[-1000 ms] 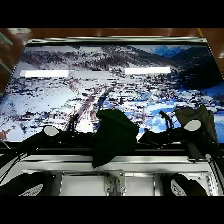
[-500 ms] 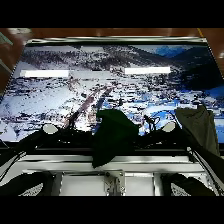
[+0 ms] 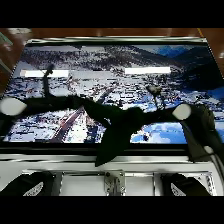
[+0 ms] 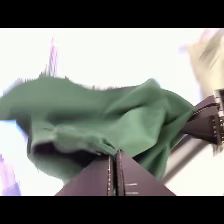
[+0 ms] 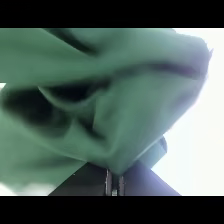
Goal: Fold the shirts.
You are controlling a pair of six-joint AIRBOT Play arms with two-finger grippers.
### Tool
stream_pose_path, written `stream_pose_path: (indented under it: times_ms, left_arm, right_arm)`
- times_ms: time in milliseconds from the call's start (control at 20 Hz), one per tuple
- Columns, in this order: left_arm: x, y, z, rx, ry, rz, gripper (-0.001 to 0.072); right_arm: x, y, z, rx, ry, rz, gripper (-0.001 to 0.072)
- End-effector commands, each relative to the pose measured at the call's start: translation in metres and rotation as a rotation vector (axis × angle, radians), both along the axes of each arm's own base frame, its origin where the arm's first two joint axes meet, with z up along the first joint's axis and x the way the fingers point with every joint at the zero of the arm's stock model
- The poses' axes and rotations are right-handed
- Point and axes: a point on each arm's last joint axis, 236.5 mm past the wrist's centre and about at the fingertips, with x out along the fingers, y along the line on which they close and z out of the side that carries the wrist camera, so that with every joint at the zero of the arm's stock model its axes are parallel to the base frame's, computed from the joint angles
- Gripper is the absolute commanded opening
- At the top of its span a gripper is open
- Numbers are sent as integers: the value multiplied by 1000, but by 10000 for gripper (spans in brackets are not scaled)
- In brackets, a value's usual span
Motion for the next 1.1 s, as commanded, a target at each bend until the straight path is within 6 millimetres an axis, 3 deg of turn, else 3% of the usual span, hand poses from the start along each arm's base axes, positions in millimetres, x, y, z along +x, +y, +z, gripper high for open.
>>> stream_pose_path:
  times_ms: [0,100,150,250,350,450,500,700,800,900,1050]
  left_arm:
    - [-12,26,189,9,-492,47,35]
    - [-45,42,280,-15,-711,81,35]
    - [-62,51,313,-17,-798,101,35]
    - [-94,66,358,-27,-923,133,35]
    - [-112,74,371,-35,-956,151,35]
    - [-106,82,349,12,-849,177,35]
    - [-97,89,324,87,-762,198,35]
    - [-64,153,202,454,-362,351,35]
    - [-55,166,146,534,-203,376,35]
    - [-50,164,90,589,-70,341,35]
    - [-50,164,12,627,114,334,35]
  right_arm:
    - [36,-46,213,-101,-591,-94,64]
    - [11,-51,325,-18,-838,-135,64]
    - [-6,-53,365,28,-916,-146,64]
    - [-31,-54,412,93,-1011,-153,65]
    - [-48,-50,426,132,-1020,-136,65]
    - [-53,-49,404,111,-916,-122,65]
    - [-54,-53,381,53,-839,-111,65]
    - [-79,-84,259,-221,-333,-71,65]
    - [-87,-88,207,-285,-130,-35,65]
    - [-77,-84,163,-305,-47,-13,65]
    - [-32,-73,100,-287,-83,-33,65]
